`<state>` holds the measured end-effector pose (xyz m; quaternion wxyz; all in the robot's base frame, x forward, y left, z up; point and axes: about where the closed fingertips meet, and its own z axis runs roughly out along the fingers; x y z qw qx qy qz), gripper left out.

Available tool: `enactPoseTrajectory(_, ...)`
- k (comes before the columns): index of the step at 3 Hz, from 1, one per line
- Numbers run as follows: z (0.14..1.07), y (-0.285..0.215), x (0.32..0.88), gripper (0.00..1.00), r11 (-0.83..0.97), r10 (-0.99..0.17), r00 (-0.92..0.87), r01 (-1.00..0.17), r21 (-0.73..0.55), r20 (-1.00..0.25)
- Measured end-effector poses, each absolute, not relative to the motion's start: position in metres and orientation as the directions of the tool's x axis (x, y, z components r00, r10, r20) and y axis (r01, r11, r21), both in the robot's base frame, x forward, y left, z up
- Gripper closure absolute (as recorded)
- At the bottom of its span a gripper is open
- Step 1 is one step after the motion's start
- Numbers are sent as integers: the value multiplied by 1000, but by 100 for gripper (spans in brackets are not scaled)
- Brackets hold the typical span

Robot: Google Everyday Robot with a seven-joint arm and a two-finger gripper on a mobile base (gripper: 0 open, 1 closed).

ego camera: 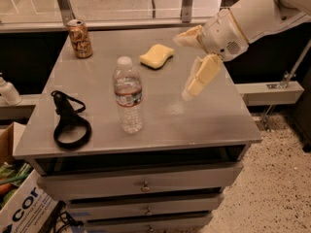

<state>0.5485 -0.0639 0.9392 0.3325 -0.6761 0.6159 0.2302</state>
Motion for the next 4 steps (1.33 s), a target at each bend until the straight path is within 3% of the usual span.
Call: enactPoseTrajectory(4,933,-4,607,0,-47,-322,147,-989,-139,-935)
